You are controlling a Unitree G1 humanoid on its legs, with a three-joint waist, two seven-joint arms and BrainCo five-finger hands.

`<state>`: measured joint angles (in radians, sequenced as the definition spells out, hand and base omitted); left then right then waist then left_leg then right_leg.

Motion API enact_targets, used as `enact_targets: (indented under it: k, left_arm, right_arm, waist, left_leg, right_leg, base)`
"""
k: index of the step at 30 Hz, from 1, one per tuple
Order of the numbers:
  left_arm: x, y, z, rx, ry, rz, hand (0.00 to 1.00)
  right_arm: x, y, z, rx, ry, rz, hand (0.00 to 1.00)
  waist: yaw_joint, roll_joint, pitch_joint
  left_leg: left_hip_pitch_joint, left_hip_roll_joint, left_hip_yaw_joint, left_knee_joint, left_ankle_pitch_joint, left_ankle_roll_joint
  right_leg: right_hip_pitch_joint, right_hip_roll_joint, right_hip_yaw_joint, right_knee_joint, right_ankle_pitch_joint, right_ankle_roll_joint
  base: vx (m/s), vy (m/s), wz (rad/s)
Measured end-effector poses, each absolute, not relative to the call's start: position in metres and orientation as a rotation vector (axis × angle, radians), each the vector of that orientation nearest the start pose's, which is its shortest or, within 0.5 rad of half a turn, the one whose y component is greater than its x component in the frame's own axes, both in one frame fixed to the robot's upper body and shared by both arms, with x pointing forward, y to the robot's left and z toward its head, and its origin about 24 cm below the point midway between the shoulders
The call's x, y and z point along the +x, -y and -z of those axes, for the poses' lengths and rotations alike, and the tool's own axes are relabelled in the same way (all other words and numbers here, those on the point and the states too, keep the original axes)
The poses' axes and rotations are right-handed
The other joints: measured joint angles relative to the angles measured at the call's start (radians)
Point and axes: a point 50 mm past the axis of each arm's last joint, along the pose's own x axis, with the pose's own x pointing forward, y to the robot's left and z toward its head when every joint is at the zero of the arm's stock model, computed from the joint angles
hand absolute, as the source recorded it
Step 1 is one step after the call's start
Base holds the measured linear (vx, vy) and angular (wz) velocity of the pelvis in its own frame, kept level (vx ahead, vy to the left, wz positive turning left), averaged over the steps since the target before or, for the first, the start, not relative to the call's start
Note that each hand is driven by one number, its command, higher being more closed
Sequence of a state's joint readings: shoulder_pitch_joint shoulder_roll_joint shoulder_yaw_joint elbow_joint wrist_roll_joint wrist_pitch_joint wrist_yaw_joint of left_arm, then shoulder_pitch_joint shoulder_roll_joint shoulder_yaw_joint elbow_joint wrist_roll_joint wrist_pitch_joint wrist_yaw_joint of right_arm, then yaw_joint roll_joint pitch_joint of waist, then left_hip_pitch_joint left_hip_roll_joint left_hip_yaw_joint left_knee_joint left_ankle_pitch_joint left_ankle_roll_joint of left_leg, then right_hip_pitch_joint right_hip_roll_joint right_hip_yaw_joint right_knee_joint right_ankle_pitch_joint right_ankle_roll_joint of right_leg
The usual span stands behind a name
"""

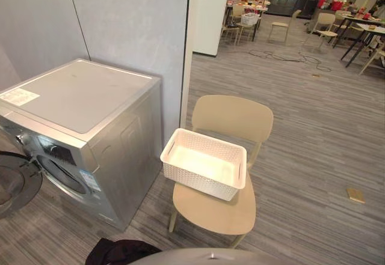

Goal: Pick up the laundry basket with both hands and put the clothes into the washing machine.

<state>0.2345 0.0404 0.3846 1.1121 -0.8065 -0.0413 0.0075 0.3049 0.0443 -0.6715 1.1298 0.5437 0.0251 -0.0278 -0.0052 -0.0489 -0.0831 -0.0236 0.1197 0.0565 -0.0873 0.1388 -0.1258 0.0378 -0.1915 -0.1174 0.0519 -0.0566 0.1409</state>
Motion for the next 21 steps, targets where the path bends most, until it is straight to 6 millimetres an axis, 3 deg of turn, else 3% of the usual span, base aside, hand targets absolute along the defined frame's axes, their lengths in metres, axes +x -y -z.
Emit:
enact_targets:
  k: [5,8,12,15,16,17,18,19,20,21]
  left_arm:
    - [0.003,-0.214,0.172,-0.845,-1.027,-1.031,1.00]
    - [0.007,-0.214,0.172,-0.852,-1.015,-1.027,1.00]
    - [0.025,-0.212,0.169,-0.896,-0.929,-1.004,1.00]
    - [0.047,-0.207,0.166,-0.955,-0.855,-0.998,1.00]
    - [0.049,-0.208,0.165,-0.961,-0.840,-1.005,1.00]
    - [0.053,-0.209,0.164,-0.980,-0.814,-1.018,1.00]
    - [0.057,-0.211,0.163,-0.993,-0.793,-1.035,1.00]
    - [0.060,-0.209,0.162,-1.014,-0.774,-1.047,1.00]
    - [0.061,-0.204,0.162,-1.043,-0.756,-1.064,1.00]
    - [0.062,-0.202,0.163,-1.053,-0.752,-1.072,1.00]
  right_arm:
    - [-0.040,0.198,0.174,0.807,-1.201,1.094,0.00]
    - [-0.026,0.199,0.175,0.758,-1.202,1.015,0.00]
    - [0.011,0.202,0.175,0.699,-1.144,0.894,0.00]
    - [0.033,0.209,0.170,0.627,-1.079,0.808,0.00]
    - [0.036,0.210,0.170,0.622,-1.074,0.801,0.00]
    - [0.043,0.208,0.169,0.626,-1.064,0.789,0.00]
    - [0.051,0.207,0.168,0.622,-1.045,0.781,0.00]
    - [0.061,0.209,0.166,0.608,-1.015,0.775,0.00]
    - [0.068,0.212,0.163,0.589,-0.989,0.787,0.00]
    - [0.067,0.215,0.163,0.582,-0.987,0.795,0.00]
  waist:
    - [0.002,0.001,0.015]
    - [0.002,0.001,0.042]
    - [0.019,0.022,0.122]
    - [0.043,0.038,0.183]
    - [0.043,0.035,0.187]
    - [0.056,-0.011,0.191]
    - [0.059,-0.018,0.193]
    - [0.054,-0.004,0.197]
    - [0.054,0.020,0.199]
    - [0.056,0.024,0.197]
  left_leg:
    - [0.018,0.001,-0.019,0.000,-0.004,-0.001]
    - [0.004,0.001,-0.081,0.001,-0.005,-0.003]
    - [-0.062,0.001,-0.211,0.001,-0.005,-0.004]
    - [-0.154,-0.014,-0.254,0.002,-0.016,-0.005]
    - [-0.176,-0.018,-0.217,0.001,-0.077,-0.006]
    - [-0.204,-0.023,-0.121,0.051,-0.060,0.038]
    - [-0.254,-0.031,-0.031,0.189,-0.033,0.086]
    - [-0.293,-0.003,0.052,0.371,-0.064,0.119]
    - [-0.280,0.053,0.110,0.461,-0.118,0.122]
    - [-0.260,0.082,0.132,0.482,-0.146,0.120]
  right_leg:
    - [0.025,0.003,-0.010,0.004,0.000,0.000]
    - [0.038,0.006,-0.065,0.030,-0.011,0.002]
    - [0.011,0.014,-0.184,0.121,-0.062,-0.005]
    - [-0.056,-0.039,-0.320,0.299,-0.148,-0.003]
    - [-0.057,-0.068,-0.357,0.309,-0.157,-0.007]
    - [-0.069,-0.115,-0.376,0.317,-0.151,-0.017]
    - [-0.075,-0.149,-0.397,0.319,-0.140,-0.010]
    - [-0.063,-0.172,-0.437,0.315,-0.121,0.001]
    - [-0.034,-0.178,-0.469,0.306,-0.108,0.007]
    - [-0.023,-0.186,-0.483,0.307,-0.104,0.011]
  base:
    - [0.00,-0.013,0.09]
    - [-0.04,-0.054,0.47]
    - [-0.09,-0.088,0.89]
    - [-0.09,-0.089,1.34]
    - [-0.07,-0.008,1.17]
    - [-0.03,0.056,0.85]
    - [0.01,0.054,0.78]
    - [0.02,0.012,0.89]
    - [0.03,0.060,0.77]
    - [0.02,0.112,0.76]
